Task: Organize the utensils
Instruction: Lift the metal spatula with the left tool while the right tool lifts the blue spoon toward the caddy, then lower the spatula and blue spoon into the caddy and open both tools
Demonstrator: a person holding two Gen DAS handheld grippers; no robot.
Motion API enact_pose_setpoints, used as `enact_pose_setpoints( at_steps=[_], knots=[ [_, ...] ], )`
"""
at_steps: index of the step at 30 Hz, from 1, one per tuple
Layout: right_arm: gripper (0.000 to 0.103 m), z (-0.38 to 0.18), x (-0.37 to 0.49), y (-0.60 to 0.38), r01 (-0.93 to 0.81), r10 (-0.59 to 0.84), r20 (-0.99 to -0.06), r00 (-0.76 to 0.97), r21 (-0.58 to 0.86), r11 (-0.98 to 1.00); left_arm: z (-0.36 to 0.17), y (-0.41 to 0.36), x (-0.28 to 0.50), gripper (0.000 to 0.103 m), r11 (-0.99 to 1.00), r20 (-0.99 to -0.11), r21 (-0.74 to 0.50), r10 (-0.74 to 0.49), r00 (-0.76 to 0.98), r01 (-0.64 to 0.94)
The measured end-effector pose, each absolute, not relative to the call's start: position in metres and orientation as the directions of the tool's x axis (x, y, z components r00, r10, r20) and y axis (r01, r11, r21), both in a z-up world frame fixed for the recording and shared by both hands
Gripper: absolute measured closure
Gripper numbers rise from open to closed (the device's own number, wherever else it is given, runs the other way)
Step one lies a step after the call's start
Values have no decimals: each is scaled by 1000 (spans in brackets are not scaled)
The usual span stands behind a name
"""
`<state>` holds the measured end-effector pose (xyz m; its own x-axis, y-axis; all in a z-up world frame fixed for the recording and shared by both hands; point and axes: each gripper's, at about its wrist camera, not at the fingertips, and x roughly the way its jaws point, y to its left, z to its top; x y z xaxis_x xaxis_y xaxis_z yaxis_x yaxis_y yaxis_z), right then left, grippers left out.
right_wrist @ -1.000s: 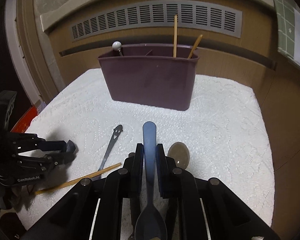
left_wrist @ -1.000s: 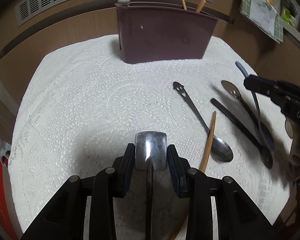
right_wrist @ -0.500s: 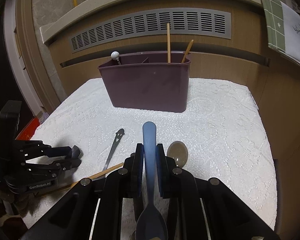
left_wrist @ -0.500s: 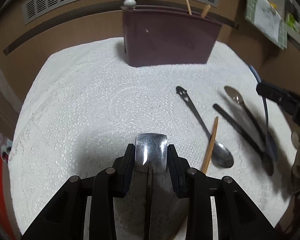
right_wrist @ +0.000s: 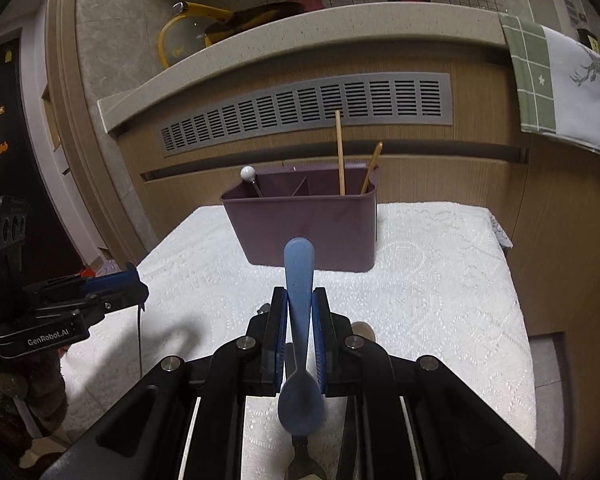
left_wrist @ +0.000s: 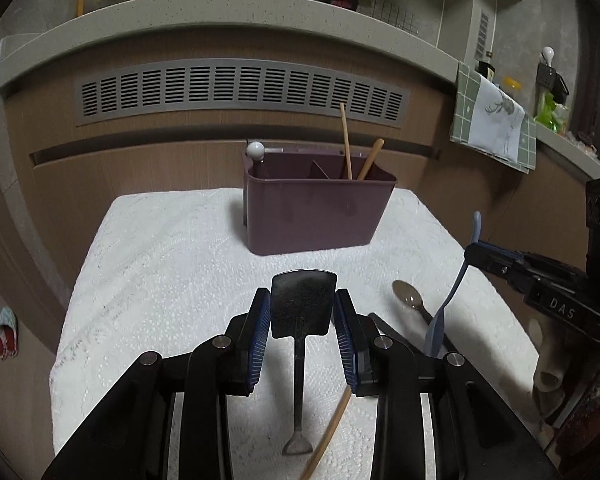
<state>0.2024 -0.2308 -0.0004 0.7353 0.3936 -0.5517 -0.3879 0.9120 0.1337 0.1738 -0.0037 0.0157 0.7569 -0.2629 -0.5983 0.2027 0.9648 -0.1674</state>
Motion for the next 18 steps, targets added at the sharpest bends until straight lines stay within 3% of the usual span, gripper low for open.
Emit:
enact_pose_setpoints(
  at_steps=[14,18],
  knots=[
    [91,2,204,-225,-385,377,-553,743,107,917,22,3,174,70,968,-581,-178,-249,775,178],
    [91,9,211,-222,-383,374,-551,746,105,918,47,2,183,71,961,-539,-188,-273,797,203]
  ],
)
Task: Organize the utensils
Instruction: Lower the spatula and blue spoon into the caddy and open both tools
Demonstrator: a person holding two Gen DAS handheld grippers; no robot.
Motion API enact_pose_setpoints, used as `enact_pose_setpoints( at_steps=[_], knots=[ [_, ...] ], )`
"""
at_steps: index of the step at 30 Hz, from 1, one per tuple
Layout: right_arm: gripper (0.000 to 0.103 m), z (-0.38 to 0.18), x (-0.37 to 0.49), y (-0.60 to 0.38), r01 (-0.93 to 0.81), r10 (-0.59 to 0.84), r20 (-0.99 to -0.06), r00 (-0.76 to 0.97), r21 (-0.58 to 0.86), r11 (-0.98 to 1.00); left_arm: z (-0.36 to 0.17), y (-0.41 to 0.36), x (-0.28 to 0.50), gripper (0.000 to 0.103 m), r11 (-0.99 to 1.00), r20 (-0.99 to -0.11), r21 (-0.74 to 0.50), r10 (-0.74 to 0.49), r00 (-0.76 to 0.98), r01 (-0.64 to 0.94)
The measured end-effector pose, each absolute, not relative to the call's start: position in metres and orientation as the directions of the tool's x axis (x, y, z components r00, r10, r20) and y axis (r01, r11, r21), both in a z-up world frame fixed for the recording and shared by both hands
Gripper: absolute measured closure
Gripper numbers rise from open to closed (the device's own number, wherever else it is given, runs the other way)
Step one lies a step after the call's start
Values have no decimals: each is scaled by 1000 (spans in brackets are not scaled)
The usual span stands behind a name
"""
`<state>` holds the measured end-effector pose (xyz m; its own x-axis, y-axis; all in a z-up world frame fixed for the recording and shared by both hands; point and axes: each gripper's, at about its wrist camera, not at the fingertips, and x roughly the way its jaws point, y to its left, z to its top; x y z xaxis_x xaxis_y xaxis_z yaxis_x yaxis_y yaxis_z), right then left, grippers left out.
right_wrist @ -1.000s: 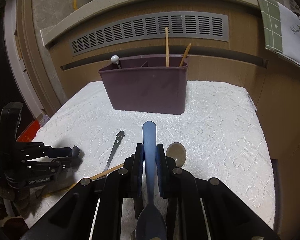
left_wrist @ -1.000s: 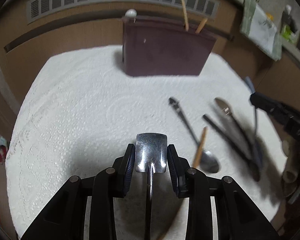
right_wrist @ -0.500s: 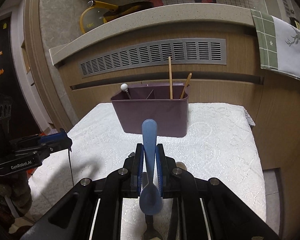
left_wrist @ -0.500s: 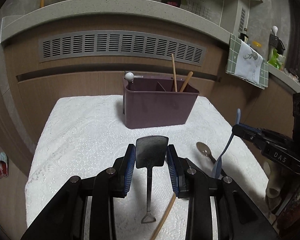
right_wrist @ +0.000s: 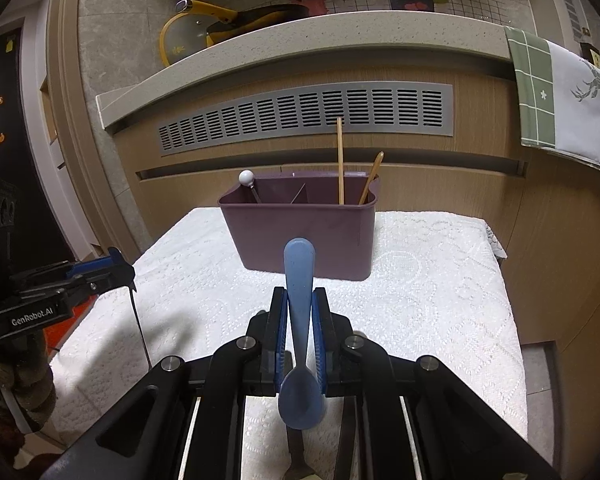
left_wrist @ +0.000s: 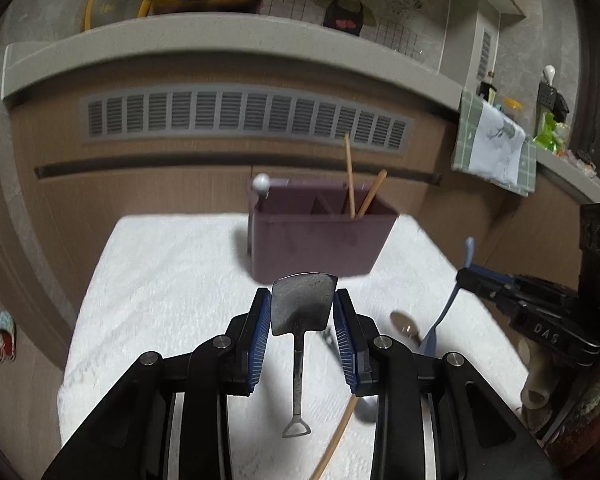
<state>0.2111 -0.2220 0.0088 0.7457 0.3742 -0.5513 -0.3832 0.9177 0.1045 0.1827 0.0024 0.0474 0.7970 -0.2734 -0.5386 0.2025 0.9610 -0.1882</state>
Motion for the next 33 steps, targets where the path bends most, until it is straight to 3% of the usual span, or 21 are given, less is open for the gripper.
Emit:
enact_pose_setpoints(
  at_steps=[3,7,13,24,28,33],
  knots=[
    [92,48,222,-219,-408,418,-499,759,136,903,93,5,199,71,945,-463,-211,-323,826,251],
    [91,128,231,-205,-410,386,-301,872,-18,912,150,12,240,71,916,-353,-256,-385,853,308],
    [91,161,281,-186,-360,336,-214,917,-85,929,168,15,311,70,916,-282,-262,-375,883,305],
    [91,77,372,-164,-355,297,-412,861,-70,932,87,14,385,70,891,-393,-365,-410,823,269],
    [91,35,395,-170,-396,325,-601,730,16,918,55,10,402,66,874,-497,-393,-463,734,285],
    [90,25,373,-183,-379,296,-613,732,-5,925,59,16,377,58,882,-464,-386,-440,769,271]
  ],
)
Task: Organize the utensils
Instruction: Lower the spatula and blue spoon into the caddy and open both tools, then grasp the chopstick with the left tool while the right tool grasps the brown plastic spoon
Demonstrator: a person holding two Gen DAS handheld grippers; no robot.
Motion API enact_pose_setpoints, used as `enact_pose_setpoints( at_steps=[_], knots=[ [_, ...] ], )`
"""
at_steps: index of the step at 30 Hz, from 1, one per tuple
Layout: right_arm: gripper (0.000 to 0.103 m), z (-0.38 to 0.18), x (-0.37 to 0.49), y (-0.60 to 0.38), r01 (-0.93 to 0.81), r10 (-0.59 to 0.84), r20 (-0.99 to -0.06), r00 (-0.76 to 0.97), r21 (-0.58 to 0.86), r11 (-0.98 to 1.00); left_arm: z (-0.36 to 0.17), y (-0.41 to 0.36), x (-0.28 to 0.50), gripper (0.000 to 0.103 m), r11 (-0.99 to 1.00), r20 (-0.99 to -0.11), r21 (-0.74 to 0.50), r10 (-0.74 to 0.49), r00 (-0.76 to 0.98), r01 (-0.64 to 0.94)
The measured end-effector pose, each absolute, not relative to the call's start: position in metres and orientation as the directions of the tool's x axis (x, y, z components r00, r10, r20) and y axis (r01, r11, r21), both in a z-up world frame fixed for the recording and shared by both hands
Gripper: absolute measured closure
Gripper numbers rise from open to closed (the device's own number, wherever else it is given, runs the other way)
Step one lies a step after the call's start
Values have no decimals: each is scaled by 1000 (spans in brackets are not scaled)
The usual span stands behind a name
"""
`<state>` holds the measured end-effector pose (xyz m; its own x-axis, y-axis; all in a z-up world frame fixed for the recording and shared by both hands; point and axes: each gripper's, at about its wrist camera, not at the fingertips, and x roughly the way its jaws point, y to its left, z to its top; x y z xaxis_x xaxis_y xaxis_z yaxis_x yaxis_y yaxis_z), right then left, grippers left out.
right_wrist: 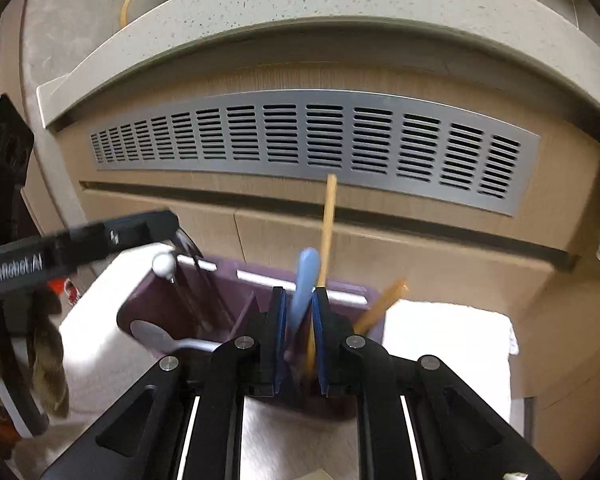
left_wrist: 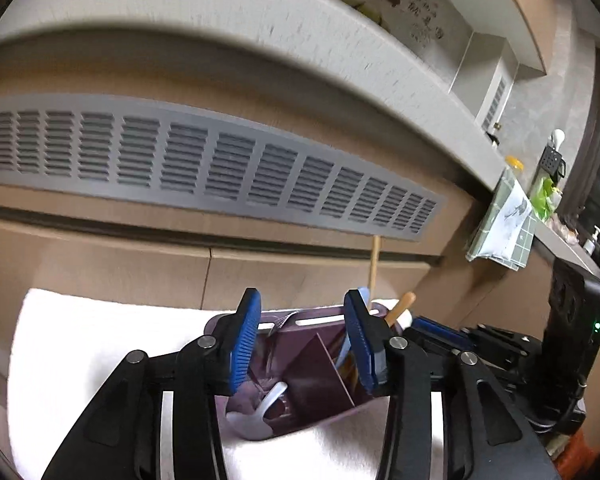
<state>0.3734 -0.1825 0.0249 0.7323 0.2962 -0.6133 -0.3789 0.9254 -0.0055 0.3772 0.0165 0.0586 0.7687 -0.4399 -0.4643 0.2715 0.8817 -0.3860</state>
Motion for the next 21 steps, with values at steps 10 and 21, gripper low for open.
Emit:
enact_pose_setpoints(
  at_steps=[10,21],
  knots=[
    [89,25,280,-209,-399,318,-604,731,0,917,48,17,269,58,934,-536,-255,-351,768,249],
    [88,-51,209,-214,-509,384,-749,540,73,858,-39,4,172,58,930,-706,-284,-367,605,233]
  ],
)
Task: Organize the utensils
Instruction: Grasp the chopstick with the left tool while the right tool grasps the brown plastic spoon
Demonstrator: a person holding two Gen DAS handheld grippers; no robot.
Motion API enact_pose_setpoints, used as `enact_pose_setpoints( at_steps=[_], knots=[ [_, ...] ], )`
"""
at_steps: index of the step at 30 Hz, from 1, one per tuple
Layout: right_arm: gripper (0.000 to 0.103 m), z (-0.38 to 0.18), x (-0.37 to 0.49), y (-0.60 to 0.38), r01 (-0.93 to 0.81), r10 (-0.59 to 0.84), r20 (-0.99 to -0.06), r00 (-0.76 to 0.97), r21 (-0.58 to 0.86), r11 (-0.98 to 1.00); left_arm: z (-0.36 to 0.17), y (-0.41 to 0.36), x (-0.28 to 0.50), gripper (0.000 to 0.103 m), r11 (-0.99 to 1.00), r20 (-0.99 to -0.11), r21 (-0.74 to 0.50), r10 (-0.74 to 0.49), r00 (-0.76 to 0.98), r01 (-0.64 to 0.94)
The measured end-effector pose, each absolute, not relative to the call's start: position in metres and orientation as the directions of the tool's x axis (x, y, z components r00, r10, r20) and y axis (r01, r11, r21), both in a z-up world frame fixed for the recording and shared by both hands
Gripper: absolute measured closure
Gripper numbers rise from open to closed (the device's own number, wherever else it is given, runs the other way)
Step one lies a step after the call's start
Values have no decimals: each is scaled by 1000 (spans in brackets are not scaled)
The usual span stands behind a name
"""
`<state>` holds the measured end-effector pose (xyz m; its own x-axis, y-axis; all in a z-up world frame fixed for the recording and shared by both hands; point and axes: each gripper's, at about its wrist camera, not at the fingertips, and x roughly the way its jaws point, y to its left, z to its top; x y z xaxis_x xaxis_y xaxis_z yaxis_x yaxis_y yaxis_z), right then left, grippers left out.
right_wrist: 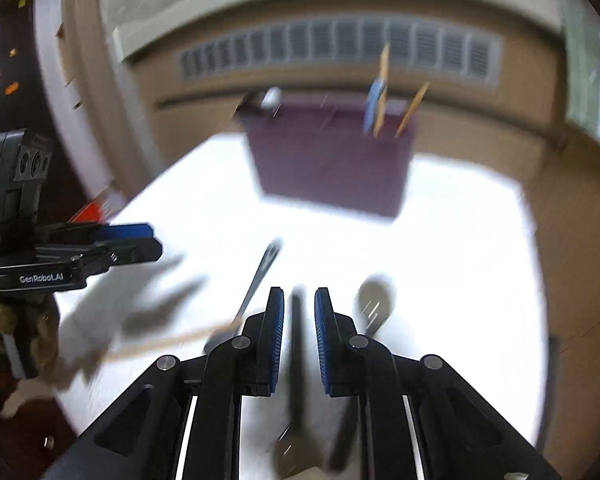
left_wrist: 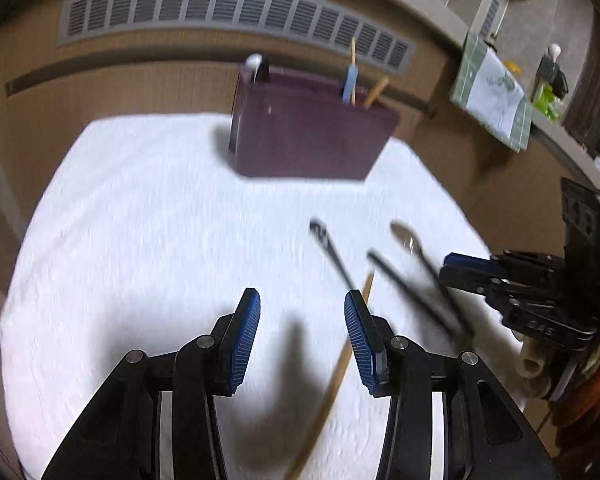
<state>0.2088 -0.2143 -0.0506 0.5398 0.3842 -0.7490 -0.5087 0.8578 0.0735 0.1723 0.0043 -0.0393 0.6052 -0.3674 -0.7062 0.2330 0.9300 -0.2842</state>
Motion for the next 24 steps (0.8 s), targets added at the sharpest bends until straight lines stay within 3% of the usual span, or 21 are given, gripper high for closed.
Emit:
enact_pose_setpoints(
  at_steps=[8,15,18,20,21,24],
  knots=[
    [88,-91,224,-206,-466,322,-826,463,82,881,-54,-12,165,58,922,-729,-292,-388,564,256],
    [76,-96,221,-191,-484,297,-808,509,17,875,-59,-26,165,58,921,-758,-243,-377,532,306],
    [76,-96,215,-187,-491,279,-801,529,-22,871,-60,-34,164,58,922,-774,-213,-361,520,324],
    [81,-94,215,-191,-481,280,-797,535,-15,876,-62,-39,164,58,924,-784,-187,-345,516,334],
    [91,-94,215,-192,-472,272,-793,546,-23,881,-62,-41,165,58,927,-788,-171,-333,518,335],
    [91,-89,213,-201,-444,271,-772,575,-16,896,-66,-43,170,58,935,-802,-126,-293,521,332]
  ],
)
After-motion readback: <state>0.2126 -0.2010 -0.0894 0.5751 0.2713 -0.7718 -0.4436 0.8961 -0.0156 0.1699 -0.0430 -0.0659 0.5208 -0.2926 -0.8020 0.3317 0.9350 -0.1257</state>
